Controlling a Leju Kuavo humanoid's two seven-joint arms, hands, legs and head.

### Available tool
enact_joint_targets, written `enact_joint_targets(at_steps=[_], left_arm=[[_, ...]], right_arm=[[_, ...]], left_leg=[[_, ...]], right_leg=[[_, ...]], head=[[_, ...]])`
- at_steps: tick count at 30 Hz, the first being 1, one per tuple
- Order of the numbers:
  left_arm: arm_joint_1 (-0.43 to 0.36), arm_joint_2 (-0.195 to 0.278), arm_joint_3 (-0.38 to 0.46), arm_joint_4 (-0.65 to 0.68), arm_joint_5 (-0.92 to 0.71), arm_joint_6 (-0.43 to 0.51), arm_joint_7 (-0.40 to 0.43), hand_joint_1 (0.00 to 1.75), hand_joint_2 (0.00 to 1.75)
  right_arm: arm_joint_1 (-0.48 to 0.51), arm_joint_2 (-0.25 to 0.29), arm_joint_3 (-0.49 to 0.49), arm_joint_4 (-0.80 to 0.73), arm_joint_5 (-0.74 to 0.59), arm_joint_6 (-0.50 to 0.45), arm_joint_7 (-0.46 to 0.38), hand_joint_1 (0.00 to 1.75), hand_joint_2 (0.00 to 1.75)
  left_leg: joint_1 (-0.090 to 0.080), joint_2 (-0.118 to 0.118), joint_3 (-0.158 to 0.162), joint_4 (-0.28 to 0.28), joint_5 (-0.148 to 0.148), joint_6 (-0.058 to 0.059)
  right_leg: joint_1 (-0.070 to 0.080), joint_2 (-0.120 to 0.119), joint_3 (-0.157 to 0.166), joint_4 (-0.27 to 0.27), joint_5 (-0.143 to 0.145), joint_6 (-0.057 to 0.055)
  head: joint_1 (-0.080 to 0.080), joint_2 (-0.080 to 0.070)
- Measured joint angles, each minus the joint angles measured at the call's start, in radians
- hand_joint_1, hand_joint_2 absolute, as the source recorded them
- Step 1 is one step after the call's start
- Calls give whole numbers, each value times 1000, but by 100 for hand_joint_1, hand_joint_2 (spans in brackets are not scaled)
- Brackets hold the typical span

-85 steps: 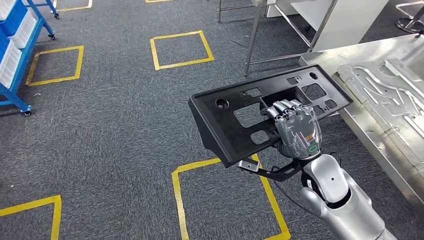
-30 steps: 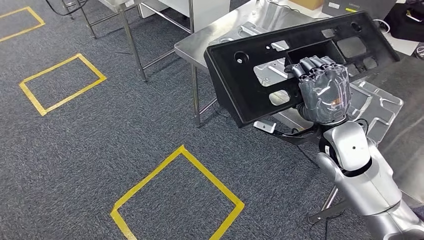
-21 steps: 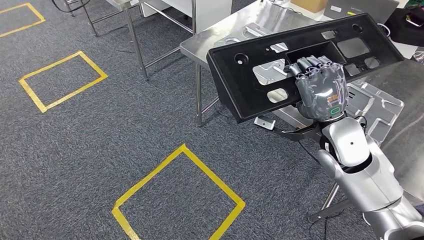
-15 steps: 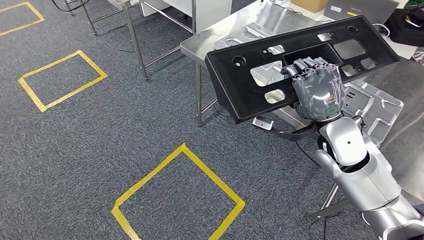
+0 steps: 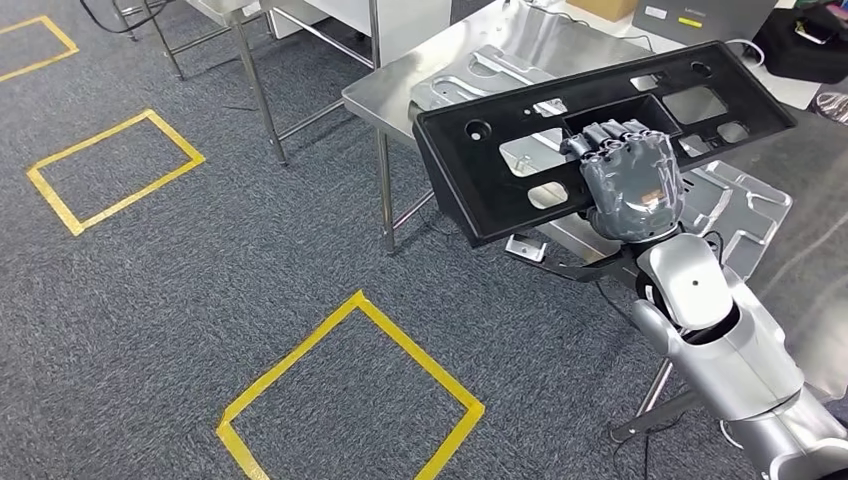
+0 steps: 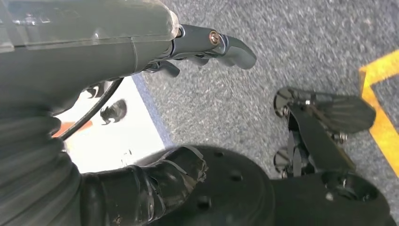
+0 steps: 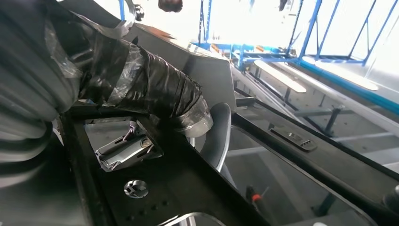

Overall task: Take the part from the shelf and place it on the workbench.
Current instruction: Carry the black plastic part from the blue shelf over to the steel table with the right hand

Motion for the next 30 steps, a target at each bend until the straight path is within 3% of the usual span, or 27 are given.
enact_joint_targets(at_steps=[4, 6, 8, 9, 10, 12, 14, 15, 18, 20, 23, 24, 25, 26, 28, 30], left_arm=[[-1, 0, 1, 0, 0, 0, 0, 0, 175], [-2, 0, 2, 0, 0, 0, -1, 0, 175], [-2, 0, 2, 0, 0, 0, -1, 0, 175], [-1, 0, 2, 0, 0, 0, -1, 0, 175], [0, 0, 2, 0, 0, 0, 0, 0, 175], [2, 0, 2, 0, -1, 0, 0, 0, 175], [3, 1, 4, 0, -1, 0, 0, 0, 175], [2, 2, 5, 0, -1, 0, 0, 0, 175], [-2, 2, 5, 0, 0, -2, 0, 0, 175], [-1, 1, 6, 0, 0, -3, 0, 0, 175], [0, 0, 7, 0, 0, -3, 0, 0, 175], [-1, 0, 7, 0, -1, -3, 0, 0, 175], [-1, 0, 7, 0, -1, -3, 0, 0, 175], [-1, 0, 7, 0, -1, -3, 0, 0, 175], [1, -1, 7, 0, -1, -3, 0, 0, 175], [1, -1, 7, 0, -1, -3, 0, 0, 175]], right_arm=[[3, -1, 1, 3, -3, 0, 3, 175, 175], [1, -1, 1, 3, -4, 1, 3, 175, 175], [1, 0, 2, 3, -5, 2, 3, 175, 175], [2, 0, 2, 3, -5, 3, 3, 175, 175], [3, 0, 3, 3, -6, 4, 3, 175, 175], [3, 0, 3, 3, -7, 7, 3, 175, 175], [3, 1, 3, 4, -8, 13, 3, 175, 175], [4, 1, 3, 4, -8, 16, 4, 175, 175], [6, 2, 3, 5, -10, 20, 5, 175, 175], [4, 0, 3, 4, -11, 20, 5, 175, 175], [4, 0, 4, 6, -12, 24, 6, 175, 175], [6, 0, 4, 8, -12, 28, 7, 175, 175], [8, 0, 4, 10, -12, 31, 8, 175, 175], [9, 0, 4, 12, -13, 34, 8, 175, 175], [9, 1, 4, 15, -16, 36, 10, 175, 175], [9, 0, 4, 17, -20, 38, 12, 175, 175]], left_leg=[[4, -1, -4, 23, -22, -19], [6, -3, -51, 119, -70, -24], [5, -4, -127, 252, -114, -23], [4, -4, -153, 287, -114, -20], [2, -5, -161, 286, -94, -14], [-7, -9, -127, 180, -13, 5], [-17, -15, -78, 63, 37, 26], [-20, -18, -65, 33, 41, 31], [-20, -17, -47, 2, 40, 33], [-13, -14, -26, -26, 46, 34], [-11, -12, -11, -37, 43, 38], [-11, -12, -8, -35, 39, 38], [-10, -12, -5, -31, 33, 37], [-9, -12, 0, -27, 26, 35], [-9, -12, 8, -17, 10, 26], [-11, -12, 8, -5, -3, 14]], right_leg=[[4, 7, 4, 2, -8, -34], [7, 7, 12, 1, -12, -47], [13, 8, 15, 1, -16, -56], [17, 10, 17, 2, -19, -59], [21, 12, 21, 2, -21, -62], [27, 17, 31, 1, -28, -65], [30, 21, 37, 0, -34, -61], [29, 22, 37, -1, -36, -58], [25, 22, 43, -12, -37, -42], [25, 18, 33, 17, -57, -33], [19, 14, -58, 179, -118, -18], [16, 14, -87, 221, -123, -13], [12, 12, -100, 229, -107, -9], [9, 10, -94, 199, -74, -5], [6, 2, -47, 83, -1, -2], [11, -2, -13, 8, 18, -11]], head=[[0, 0], [-1, 0], [-1, 0], [-1, 0], [-1, 0], [-1, 0], [0, 0], [0, 0], [0, 0], [1, 0], [1, 0], [1, 0], [1, 0], [1, 0], [1, 0], [1, 0]])
